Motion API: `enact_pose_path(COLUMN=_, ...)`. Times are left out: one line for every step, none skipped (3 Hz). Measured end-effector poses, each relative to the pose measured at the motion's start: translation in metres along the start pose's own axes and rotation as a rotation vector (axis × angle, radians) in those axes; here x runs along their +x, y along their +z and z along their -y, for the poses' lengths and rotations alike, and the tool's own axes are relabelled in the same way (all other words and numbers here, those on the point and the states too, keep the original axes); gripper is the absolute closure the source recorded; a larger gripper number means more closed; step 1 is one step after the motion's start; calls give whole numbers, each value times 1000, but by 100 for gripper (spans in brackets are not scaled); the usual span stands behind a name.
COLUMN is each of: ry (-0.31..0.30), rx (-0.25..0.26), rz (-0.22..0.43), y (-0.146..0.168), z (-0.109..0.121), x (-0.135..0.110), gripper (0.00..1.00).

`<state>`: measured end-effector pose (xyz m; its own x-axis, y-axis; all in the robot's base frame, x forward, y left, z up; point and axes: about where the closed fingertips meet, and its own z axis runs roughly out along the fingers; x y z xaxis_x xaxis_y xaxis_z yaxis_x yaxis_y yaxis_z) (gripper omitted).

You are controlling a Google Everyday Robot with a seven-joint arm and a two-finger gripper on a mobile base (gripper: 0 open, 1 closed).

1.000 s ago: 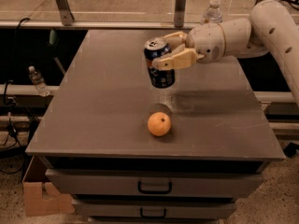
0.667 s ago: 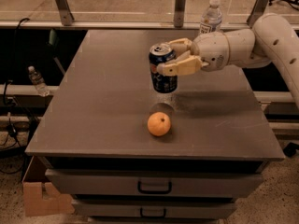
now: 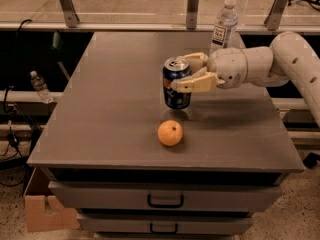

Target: Place pepsi can upright

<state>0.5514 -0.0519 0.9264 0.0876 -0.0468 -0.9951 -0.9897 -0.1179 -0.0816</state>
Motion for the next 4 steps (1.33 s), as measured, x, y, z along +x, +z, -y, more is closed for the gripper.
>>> enact_pose_path(ry=-16, rx=-11, rz=10, y=0, z=-5, x=5, gripper=59)
enact_pose_path(ry=-19, rx=-12, rz=13, y=-3, z=-10, x=10, gripper=35)
enact_pose_path(ry=-18, rx=-12, rz=13, y=-6, z=-13, x=12, gripper=13)
enact_pose_path(ry=-18, rx=-14, rz=7, y=-7, z=-15, x=12, gripper=0)
